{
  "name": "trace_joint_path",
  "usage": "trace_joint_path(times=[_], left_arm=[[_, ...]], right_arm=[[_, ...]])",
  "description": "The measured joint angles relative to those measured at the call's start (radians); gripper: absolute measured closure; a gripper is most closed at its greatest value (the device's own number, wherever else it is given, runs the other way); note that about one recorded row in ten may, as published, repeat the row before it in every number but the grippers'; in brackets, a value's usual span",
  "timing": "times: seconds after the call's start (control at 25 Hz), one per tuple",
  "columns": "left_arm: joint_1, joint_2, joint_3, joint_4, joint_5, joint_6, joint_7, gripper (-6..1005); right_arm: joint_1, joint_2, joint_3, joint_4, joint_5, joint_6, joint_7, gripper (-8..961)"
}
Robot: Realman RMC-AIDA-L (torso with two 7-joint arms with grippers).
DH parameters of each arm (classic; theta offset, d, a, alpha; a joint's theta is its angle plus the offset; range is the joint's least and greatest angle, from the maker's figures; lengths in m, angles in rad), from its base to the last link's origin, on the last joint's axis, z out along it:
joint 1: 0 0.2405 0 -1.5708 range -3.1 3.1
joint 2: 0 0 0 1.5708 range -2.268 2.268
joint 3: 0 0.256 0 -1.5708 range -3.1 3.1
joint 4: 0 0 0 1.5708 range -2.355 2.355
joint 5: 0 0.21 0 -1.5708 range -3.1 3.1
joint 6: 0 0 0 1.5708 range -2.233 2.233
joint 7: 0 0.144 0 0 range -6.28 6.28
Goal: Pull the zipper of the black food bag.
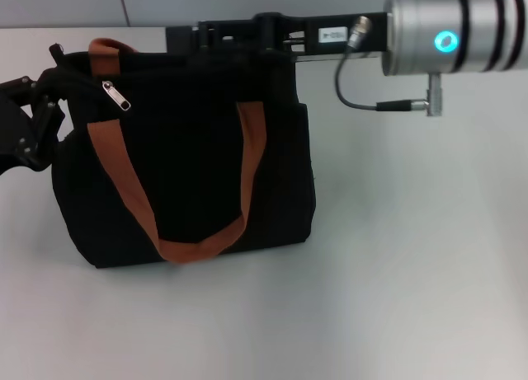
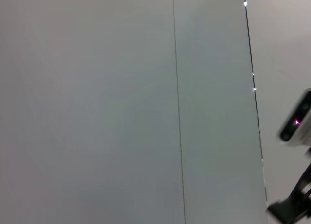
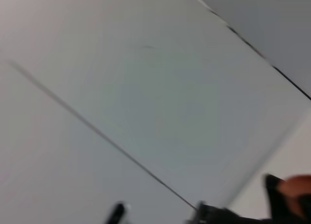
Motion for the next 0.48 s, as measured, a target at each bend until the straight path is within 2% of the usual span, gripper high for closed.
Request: trace_joint_path(times=[0.32,0.48], left_arm=[[0.001,-0.001,-0.001,-0.013,-0.002,0.001,0.012,1001],[-0.002,-0.001,-0.001,-0.013,-0.002,0.000,0.013,1000]], right_arm=[[0.101,0.003,-0.004,0.003,-0.126,0.058,0.134,293],[0.156,0.007,-0.041,0.004,-0.181,0.097,0.190,452]])
